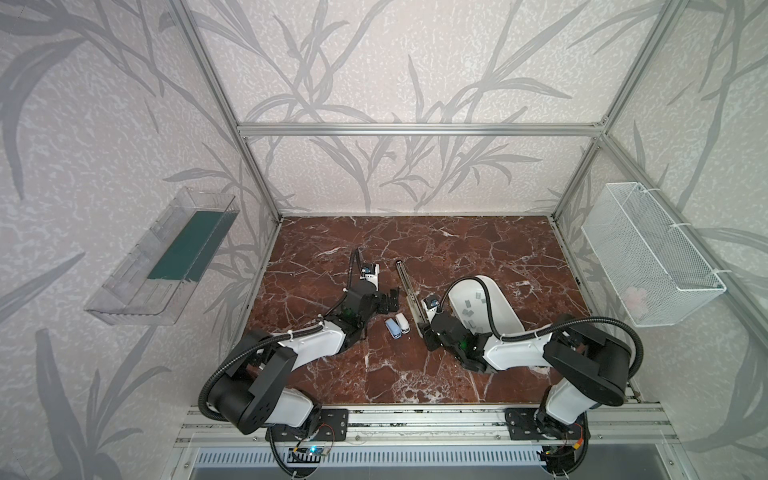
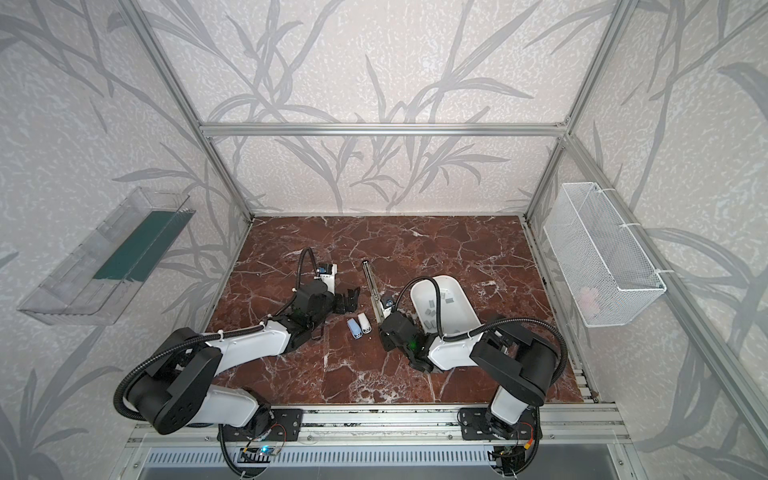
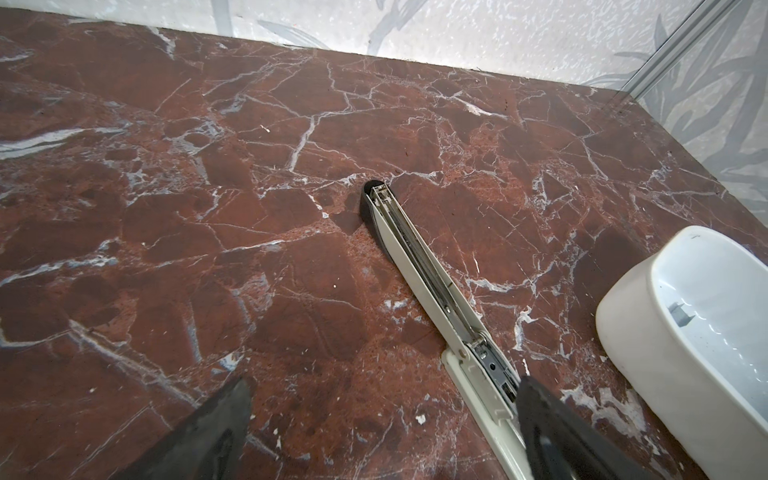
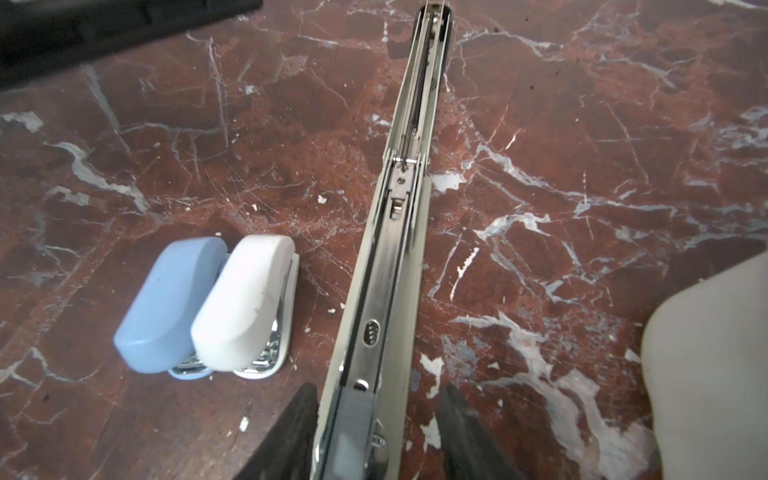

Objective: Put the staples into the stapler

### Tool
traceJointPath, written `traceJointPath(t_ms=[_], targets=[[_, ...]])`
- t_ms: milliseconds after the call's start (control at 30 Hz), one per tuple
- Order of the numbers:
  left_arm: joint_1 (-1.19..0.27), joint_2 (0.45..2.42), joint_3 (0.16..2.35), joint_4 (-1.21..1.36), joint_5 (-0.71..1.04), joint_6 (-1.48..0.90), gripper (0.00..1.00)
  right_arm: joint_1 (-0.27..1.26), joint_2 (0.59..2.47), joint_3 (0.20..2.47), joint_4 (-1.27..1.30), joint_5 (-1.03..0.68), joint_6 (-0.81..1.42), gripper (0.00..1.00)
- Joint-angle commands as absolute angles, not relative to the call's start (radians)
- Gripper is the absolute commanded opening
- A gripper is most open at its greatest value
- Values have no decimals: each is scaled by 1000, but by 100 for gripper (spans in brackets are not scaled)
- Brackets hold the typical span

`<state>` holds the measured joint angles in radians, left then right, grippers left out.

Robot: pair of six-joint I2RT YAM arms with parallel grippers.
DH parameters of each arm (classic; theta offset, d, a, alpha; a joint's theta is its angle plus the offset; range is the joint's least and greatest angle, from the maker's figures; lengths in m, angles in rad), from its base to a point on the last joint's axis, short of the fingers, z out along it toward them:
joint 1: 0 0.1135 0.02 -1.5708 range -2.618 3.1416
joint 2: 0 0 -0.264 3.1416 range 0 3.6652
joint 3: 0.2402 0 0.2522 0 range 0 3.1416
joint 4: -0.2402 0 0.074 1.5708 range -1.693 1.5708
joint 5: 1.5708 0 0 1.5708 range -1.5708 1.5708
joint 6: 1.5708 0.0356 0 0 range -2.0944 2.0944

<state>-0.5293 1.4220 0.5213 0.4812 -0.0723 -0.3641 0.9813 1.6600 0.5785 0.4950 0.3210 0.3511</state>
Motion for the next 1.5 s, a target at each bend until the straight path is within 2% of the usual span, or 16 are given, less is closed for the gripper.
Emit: traceJointPath(t_ms=[0, 233, 467, 900, 1133, 1467], targets=[[-520, 1432, 520, 504, -35, -387, 99, 987, 1688, 604, 505, 330, 363, 44], [-491, 1461, 522, 529, 19, -409, 93, 988, 1731, 601, 535, 333, 369, 30], [-467, 1479, 546, 531, 50, -446, 92, 988, 1731, 611, 520, 328, 369, 16], [-445, 1529, 558, 497, 28, -540, 91, 987, 1730, 611, 534, 325, 419, 10], [-370, 1617, 582, 511, 111, -612, 92, 986, 1738, 614, 542, 313, 442, 9], [-360, 1769, 692, 534, 290, -628, 88, 969, 1755, 612, 582, 250, 466, 7]])
